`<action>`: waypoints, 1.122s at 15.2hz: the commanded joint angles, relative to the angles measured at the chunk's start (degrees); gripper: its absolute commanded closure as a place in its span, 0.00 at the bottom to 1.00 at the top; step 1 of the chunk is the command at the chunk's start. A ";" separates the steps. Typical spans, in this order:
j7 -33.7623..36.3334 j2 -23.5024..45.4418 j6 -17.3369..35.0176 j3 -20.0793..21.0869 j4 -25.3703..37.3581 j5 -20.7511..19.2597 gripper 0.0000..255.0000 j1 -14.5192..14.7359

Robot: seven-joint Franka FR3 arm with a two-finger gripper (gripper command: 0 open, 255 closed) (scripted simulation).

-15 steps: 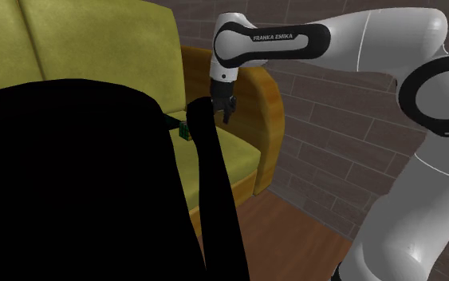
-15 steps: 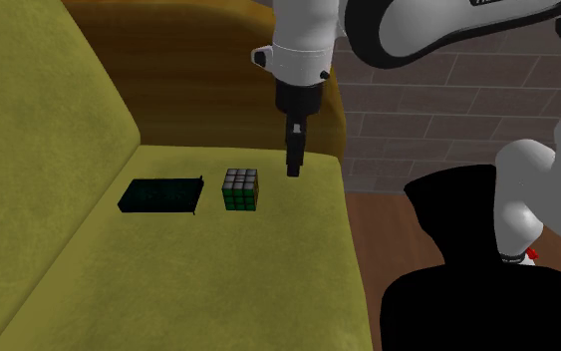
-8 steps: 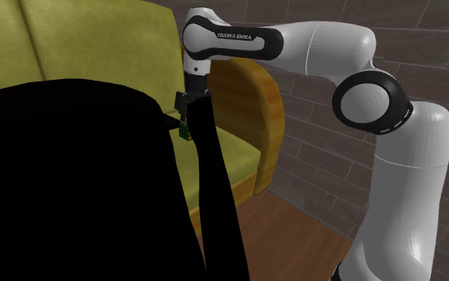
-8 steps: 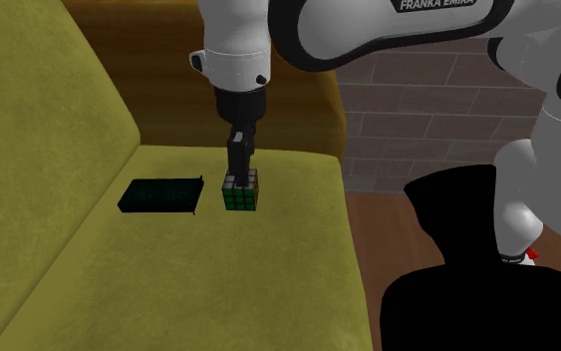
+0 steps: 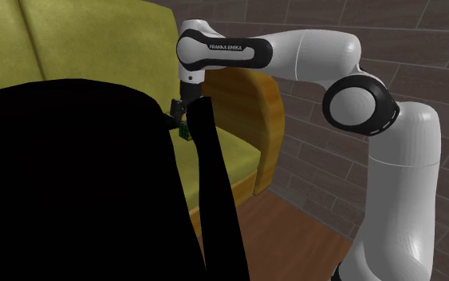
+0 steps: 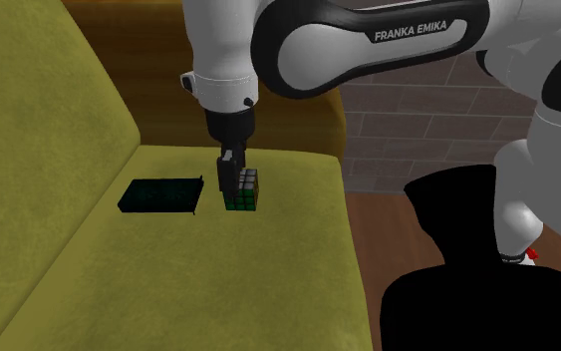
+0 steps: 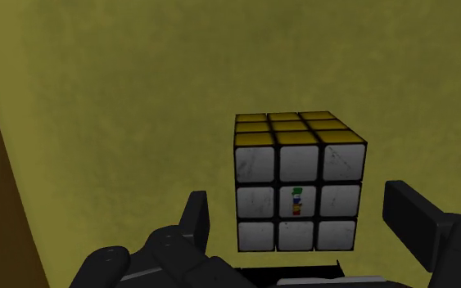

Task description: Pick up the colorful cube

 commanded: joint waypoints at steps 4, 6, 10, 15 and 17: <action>-0.09 -0.19 1.53 -0.03 -1.69 0.02 1.00 -0.08; -0.11 -0.22 1.61 -0.04 -1.80 0.03 1.00 -0.10; -0.08 -0.27 1.65 -0.02 -1.88 0.03 1.00 -0.07; 0.00 0.29 -1.13 0.00 1.45 -0.02 1.00 0.02; 0.02 0.72 -2.89 0.00 3.64 -0.05 1.00 0.06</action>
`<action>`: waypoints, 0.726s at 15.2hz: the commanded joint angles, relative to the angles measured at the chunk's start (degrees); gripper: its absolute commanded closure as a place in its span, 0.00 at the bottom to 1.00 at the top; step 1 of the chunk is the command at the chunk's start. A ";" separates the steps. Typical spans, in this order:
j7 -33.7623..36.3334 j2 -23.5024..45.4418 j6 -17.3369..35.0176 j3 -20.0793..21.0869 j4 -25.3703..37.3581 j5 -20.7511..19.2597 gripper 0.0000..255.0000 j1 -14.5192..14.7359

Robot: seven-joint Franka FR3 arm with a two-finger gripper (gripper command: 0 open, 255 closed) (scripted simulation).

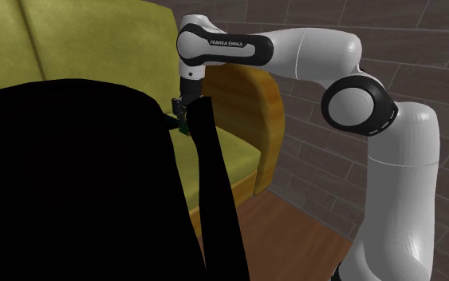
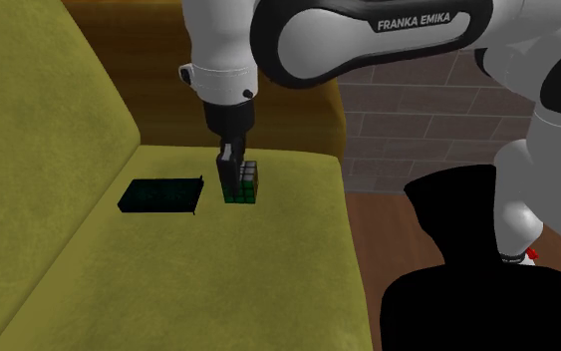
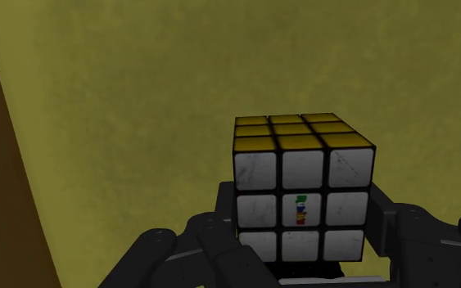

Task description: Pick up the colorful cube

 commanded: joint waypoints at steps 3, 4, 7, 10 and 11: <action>0.03 1.14 -3.71 0.01 4.83 -0.08 1.00 0.10; 0.04 1.48 -4.66 0.01 6.12 -0.10 1.00 0.13; 0.08 2.69 -7.68 0.02 10.35 -0.19 1.00 0.24; 0.12 4.31 -10.99 0.02 15.28 -0.30 1.00 0.39; 0.12 4.38 -11.14 0.02 15.50 -0.31 1.00 0.40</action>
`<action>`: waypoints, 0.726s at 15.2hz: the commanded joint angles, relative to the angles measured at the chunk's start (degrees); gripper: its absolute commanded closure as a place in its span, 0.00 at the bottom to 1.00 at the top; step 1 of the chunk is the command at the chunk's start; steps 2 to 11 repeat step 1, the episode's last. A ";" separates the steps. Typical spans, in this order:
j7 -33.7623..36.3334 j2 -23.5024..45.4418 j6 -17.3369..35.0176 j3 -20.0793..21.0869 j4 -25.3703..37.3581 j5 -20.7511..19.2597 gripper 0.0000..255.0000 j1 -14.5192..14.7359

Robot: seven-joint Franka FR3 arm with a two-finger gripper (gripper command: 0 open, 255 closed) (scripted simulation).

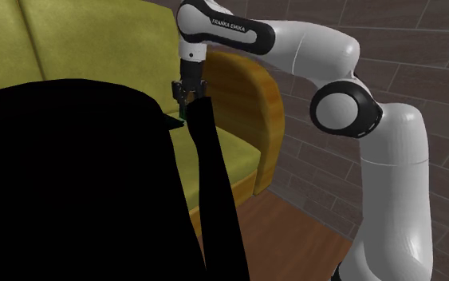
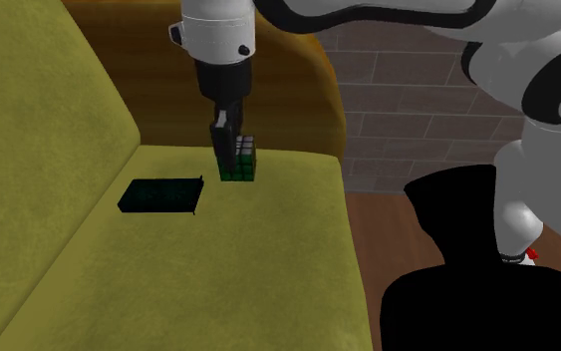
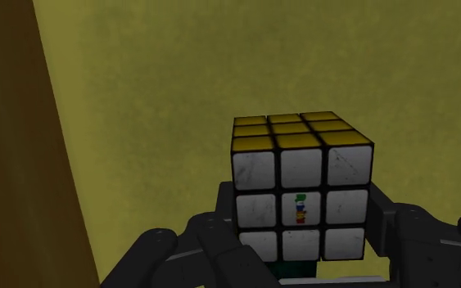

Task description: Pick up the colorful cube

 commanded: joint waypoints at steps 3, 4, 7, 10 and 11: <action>0.07 0.31 -0.64 0.02 0.93 -0.03 1.00 0.08; 0.07 0.31 -0.64 0.02 0.93 -0.03 1.00 0.08; 0.07 0.31 -0.64 0.02 0.93 -0.03 1.00 0.08; 0.07 0.31 -0.64 0.02 0.93 -0.03 1.00 0.08; 0.07 0.31 -0.64 0.02 0.93 -0.03 1.00 0.08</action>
